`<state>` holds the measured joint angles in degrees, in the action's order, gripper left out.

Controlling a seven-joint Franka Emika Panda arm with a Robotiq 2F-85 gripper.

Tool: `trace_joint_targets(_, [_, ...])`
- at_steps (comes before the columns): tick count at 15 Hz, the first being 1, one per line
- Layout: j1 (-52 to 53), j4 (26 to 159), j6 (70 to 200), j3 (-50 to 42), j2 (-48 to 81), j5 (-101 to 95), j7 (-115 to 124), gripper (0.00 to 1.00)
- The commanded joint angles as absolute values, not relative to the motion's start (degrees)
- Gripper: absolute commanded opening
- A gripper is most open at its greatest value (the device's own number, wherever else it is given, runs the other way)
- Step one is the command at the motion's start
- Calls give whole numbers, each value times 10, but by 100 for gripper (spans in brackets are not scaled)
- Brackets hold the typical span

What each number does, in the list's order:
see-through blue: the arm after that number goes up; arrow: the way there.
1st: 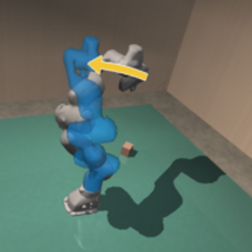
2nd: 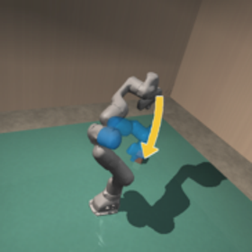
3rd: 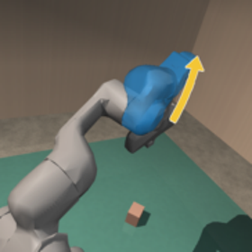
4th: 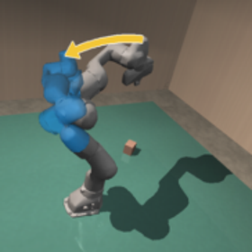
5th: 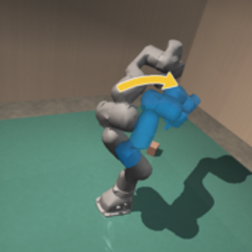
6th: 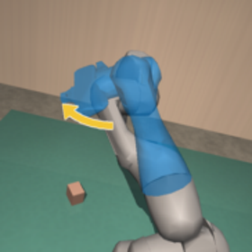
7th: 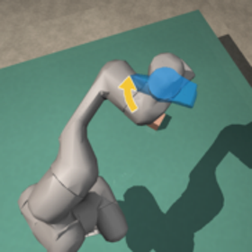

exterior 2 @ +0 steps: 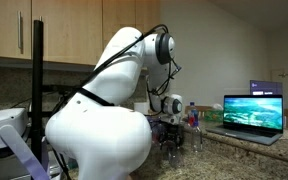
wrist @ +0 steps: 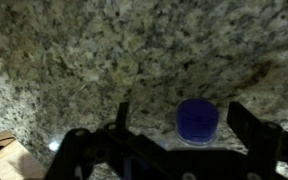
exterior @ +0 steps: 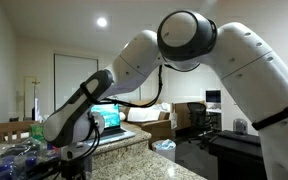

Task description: Put the water bottles upright

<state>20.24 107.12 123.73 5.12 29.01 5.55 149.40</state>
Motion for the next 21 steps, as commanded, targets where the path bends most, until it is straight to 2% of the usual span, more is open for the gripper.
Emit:
trace_joint_targets(1, [191,1103,1261,61,275,66,1481,75])
trace_joint_targets(3, [191,1106,1263,61,275,65,1480,68])
trace_joint_targets(12, [188,1107,1271,61,275,64,1478,8])
trace_joint_targets(16, [191,1117,1277,64,273,62,1480,1])
trace_joint_targets(17, [192,1119,1280,65,273,62,1480,6])
trace_joint_targets(21, [191,1138,1323,66,258,61,1477,6])
